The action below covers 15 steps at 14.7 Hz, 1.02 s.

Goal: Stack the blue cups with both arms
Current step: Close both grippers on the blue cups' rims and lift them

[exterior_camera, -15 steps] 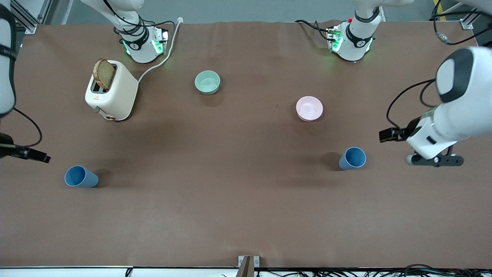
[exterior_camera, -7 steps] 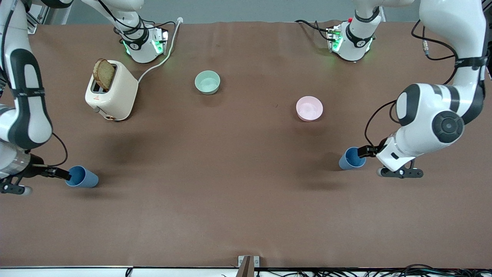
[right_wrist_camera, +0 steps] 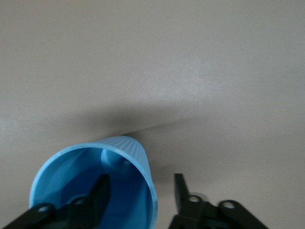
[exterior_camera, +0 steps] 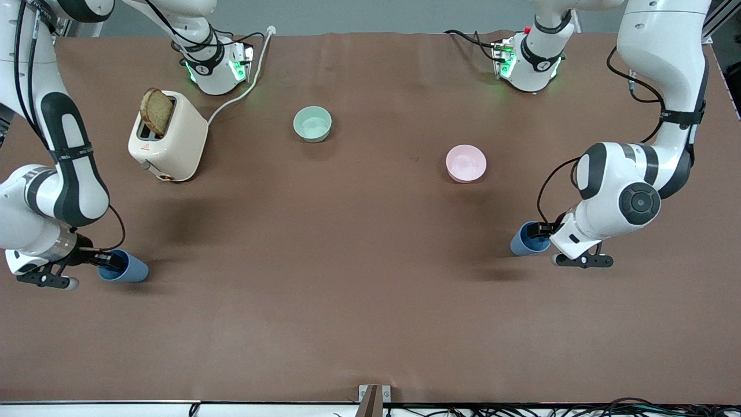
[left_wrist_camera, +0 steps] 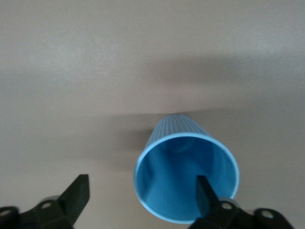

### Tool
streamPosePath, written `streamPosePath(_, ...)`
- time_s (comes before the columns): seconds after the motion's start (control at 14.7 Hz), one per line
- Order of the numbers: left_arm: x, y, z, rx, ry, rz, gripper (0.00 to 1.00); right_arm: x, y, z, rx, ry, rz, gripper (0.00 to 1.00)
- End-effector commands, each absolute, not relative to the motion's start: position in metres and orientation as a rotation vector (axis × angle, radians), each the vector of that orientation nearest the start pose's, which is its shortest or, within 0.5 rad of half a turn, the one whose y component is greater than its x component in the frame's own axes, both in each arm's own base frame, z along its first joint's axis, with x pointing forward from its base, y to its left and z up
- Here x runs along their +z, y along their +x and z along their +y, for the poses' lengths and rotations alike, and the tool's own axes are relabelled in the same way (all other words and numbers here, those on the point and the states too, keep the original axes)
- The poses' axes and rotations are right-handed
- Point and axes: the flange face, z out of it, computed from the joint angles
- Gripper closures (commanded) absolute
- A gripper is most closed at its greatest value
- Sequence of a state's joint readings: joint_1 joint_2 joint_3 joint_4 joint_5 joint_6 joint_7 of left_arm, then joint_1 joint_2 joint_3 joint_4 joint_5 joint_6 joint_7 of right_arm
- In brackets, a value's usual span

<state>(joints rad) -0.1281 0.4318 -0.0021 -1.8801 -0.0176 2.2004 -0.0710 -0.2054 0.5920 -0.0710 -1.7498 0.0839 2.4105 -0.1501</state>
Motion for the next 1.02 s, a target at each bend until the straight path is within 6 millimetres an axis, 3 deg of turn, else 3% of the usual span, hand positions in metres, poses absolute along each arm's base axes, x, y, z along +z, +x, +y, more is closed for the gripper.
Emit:
streamPosePath(0.0,0.273,0.619,-0.084,0.152,-3.146,0.107,0.21,0.242,0.647,-0.182,-0.137,-3.091,0.300,0.94)
streamPosePath(0.2,0.265,0.623,-0.076,0.152,-3.147,0.087,0.40,0.251,0.650,-0.180,-0.152,-3.088,0.299,0.97)
streamPosePath(0.34,0.259,0.623,-0.076,0.157,-3.147,0.087,0.51,0.274,0.652,-0.177,-0.185,-3.088,0.292,0.98)
streamPosePath(0.48,0.259,0.622,-0.083,0.157,-3.146,0.099,0.70,0.318,0.652,-0.169,-0.169,-3.065,0.362,1.00)
streamPosePath(0.61,0.263,0.622,-0.085,0.150,-3.146,0.090,0.95,0.366,0.648,-0.151,-0.106,-3.052,0.403,1.00)
streamPosePath(0.68,0.266,0.621,-0.086,0.150,-3.147,0.087,0.99,0.393,0.643,-0.142,-0.110,-3.048,0.393,1.00)
streamPosePath(0.81,0.293,0.626,-0.093,0.085,-3.152,0.121,0.99,0.442,0.630,-0.135,-0.136,-3.042,0.382,1.00)
streamPosePath(0.95,0.333,0.634,-0.124,0.110,-3.163,0.197,1.00,0.487,0.613,-0.123,-0.128,-3.032,0.374,0.99)
